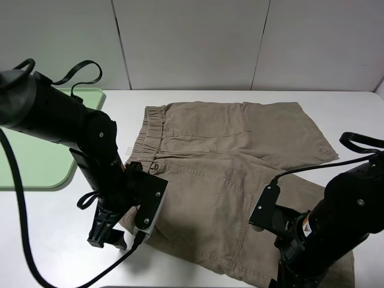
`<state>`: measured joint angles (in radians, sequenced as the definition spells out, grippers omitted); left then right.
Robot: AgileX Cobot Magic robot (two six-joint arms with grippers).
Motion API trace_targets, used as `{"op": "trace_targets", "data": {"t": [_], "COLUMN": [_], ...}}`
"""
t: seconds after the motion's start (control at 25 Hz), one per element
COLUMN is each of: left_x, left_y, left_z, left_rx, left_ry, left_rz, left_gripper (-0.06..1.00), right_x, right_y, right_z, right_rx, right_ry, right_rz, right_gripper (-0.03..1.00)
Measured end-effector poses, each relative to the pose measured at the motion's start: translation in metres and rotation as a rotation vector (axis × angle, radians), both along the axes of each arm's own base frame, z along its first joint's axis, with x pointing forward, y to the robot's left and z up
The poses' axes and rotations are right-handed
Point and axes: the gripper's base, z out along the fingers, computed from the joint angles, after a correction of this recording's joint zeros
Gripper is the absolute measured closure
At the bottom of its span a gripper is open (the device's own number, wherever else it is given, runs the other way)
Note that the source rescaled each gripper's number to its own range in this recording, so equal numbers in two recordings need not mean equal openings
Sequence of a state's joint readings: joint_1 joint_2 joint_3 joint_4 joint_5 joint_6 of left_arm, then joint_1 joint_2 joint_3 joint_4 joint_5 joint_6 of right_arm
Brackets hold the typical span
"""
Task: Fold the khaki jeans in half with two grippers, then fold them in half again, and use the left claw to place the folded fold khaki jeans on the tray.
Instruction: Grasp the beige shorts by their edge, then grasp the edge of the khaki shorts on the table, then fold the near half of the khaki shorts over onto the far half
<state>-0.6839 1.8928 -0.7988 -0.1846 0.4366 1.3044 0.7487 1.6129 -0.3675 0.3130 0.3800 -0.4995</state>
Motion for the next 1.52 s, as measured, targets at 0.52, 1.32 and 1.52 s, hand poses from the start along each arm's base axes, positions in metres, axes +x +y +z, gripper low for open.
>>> {"op": "trace_targets", "data": {"t": [0.52, 1.32, 1.52], "left_x": [0.012, 0.012, 0.012], "left_y": [-0.003, -0.003, -0.002], "left_z": [-0.003, -0.002, 0.004], "left_rx": [-0.034, -0.043, -0.05], "left_ry": [-0.078, -0.09, -0.116], "left_rz": [0.013, 0.016, 0.002], "left_gripper": [0.91, 0.93, 0.93], "right_x": [0.002, 0.009, 0.013], "right_y": [0.001, 0.005, 0.012], "right_z": [0.0, -0.002, 0.004], "right_rx": [0.008, 0.043, 0.031], "right_ry": [-0.018, -0.09, -0.032], "right_rz": [-0.005, -0.023, -0.008], "right_gripper": [0.09, 0.97, 0.97]}}
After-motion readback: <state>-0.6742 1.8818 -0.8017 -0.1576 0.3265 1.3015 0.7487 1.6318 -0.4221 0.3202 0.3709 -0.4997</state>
